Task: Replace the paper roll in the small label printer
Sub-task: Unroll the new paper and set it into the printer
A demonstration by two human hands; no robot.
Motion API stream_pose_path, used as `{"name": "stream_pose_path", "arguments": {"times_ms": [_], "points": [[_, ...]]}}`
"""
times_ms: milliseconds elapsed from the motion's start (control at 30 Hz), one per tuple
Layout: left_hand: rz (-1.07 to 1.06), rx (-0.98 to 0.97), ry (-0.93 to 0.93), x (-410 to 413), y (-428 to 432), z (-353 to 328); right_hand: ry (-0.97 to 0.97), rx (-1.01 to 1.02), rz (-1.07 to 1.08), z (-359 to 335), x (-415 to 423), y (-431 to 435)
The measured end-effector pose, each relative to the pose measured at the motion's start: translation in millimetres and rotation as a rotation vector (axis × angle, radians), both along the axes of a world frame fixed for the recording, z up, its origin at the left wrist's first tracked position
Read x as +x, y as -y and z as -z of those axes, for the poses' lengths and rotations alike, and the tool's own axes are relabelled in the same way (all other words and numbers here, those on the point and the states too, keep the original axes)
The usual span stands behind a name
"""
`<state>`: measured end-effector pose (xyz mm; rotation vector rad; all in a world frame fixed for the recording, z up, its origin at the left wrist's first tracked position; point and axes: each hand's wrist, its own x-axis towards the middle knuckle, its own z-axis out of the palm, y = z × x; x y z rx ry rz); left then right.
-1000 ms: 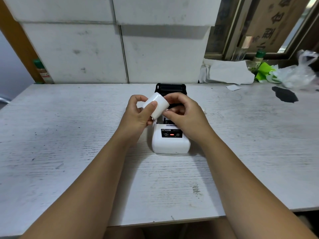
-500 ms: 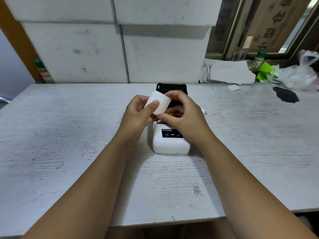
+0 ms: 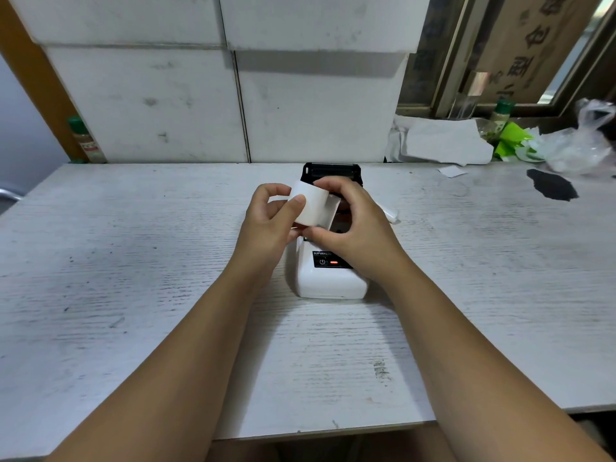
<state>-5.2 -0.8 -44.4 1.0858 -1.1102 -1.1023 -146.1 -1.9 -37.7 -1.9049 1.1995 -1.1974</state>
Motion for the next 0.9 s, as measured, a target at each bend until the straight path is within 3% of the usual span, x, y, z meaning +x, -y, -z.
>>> {"name": "stream_pose_path", "arguments": {"times_ms": [333,733,833,900], "points": [[0.029,-0.022,0.113,-3,-3,-2,-0.064,-0.104,0.094,2,3,-1],[0.009,-0.04,0.116,-4,-2,-4,-0.07,-0.033,-0.095,-2,3,-6],[0.002,-0.047,0.139,-4,-2,-4,0.087,0.031,-0.108,-10,-1,-7],[-0.004,-0.059,0.176,-3,-3,-3,0.185,0.064,0.001,-11,-7,-4]]}}
